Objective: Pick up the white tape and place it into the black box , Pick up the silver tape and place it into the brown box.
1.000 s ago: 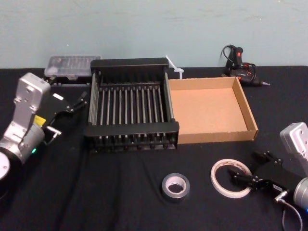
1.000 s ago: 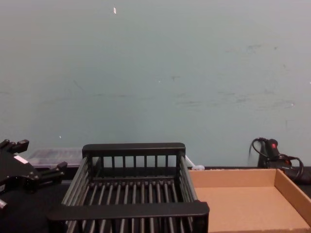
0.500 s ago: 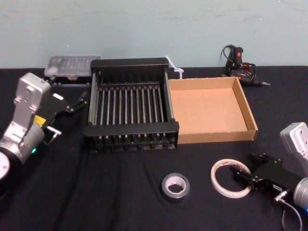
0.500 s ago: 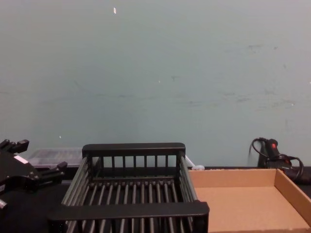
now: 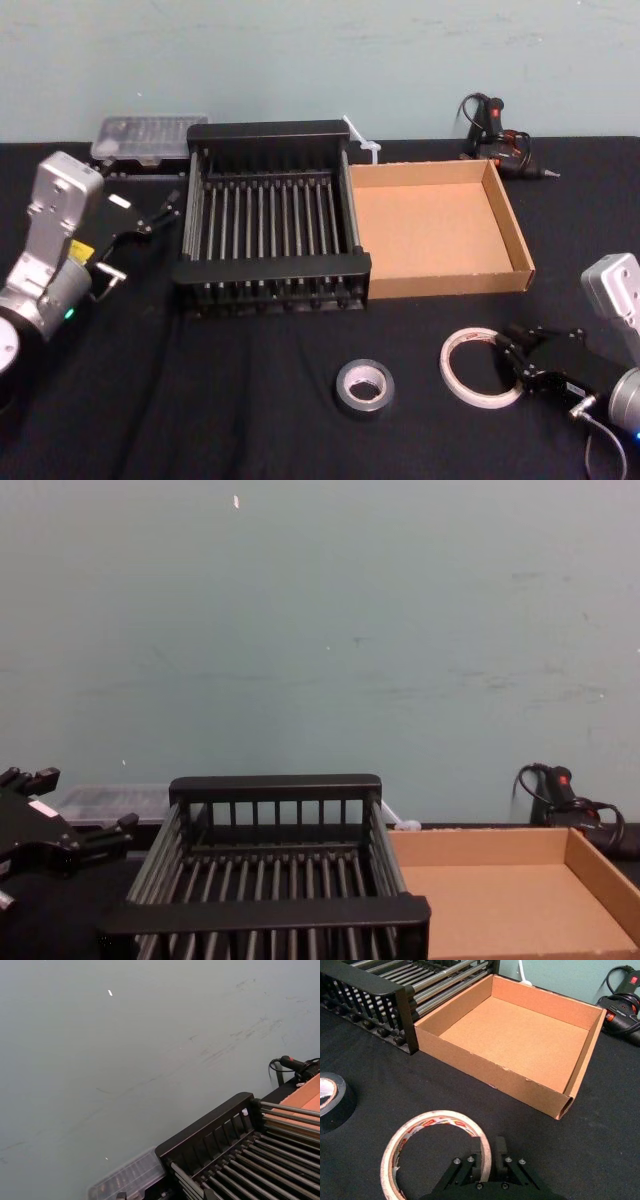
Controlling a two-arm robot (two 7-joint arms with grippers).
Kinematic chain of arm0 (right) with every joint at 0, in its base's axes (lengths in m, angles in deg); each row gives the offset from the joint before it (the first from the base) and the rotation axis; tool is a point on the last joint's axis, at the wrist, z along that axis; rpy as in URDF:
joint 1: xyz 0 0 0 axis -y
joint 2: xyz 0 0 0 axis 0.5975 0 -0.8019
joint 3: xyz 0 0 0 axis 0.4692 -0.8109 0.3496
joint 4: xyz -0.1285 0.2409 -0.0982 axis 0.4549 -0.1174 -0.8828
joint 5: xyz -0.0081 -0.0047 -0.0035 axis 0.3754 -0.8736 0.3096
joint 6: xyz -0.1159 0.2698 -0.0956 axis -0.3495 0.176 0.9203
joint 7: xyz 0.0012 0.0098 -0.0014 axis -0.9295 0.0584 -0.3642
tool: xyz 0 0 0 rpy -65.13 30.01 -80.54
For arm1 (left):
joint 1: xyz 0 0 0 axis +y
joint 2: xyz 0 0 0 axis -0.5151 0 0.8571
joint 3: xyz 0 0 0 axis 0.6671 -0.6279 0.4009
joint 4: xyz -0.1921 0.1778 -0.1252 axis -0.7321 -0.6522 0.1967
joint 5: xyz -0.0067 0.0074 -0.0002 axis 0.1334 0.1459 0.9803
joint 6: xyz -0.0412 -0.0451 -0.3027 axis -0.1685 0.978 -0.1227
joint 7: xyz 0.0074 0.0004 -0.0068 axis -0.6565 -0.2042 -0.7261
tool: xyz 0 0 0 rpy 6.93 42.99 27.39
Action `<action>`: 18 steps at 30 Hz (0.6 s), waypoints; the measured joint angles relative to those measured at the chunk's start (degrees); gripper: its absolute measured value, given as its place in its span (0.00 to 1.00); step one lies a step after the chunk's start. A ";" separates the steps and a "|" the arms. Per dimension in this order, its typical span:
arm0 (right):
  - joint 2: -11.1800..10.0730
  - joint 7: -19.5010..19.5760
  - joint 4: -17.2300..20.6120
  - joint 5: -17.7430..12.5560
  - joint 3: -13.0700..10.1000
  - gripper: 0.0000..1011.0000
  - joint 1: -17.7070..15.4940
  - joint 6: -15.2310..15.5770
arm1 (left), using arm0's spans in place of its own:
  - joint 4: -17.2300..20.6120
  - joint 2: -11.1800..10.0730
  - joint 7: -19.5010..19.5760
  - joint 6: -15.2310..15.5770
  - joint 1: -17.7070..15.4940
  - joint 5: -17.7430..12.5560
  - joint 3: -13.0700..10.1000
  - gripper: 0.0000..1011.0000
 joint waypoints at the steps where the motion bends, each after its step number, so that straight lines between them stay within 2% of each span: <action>1: 0.00 0.00 0.00 0.00 0.00 0.21 0.00 0.00 | 0.00 0.00 0.00 0.00 0.00 0.00 0.00 0.99; 2: 0.00 0.01 0.00 -0.01 0.00 0.16 0.00 0.00 | 0.00 0.00 0.00 0.00 0.00 0.00 0.00 0.99; 5: 0.00 0.03 0.00 -0.01 0.00 0.08 0.00 0.00 | 0.00 0.00 0.00 0.00 0.00 0.00 0.00 0.99; 18: 0.02 -0.03 0.00 0.02 -0.04 0.08 0.00 -0.01 | 0.00 0.00 0.00 0.00 0.00 0.00 0.00 0.99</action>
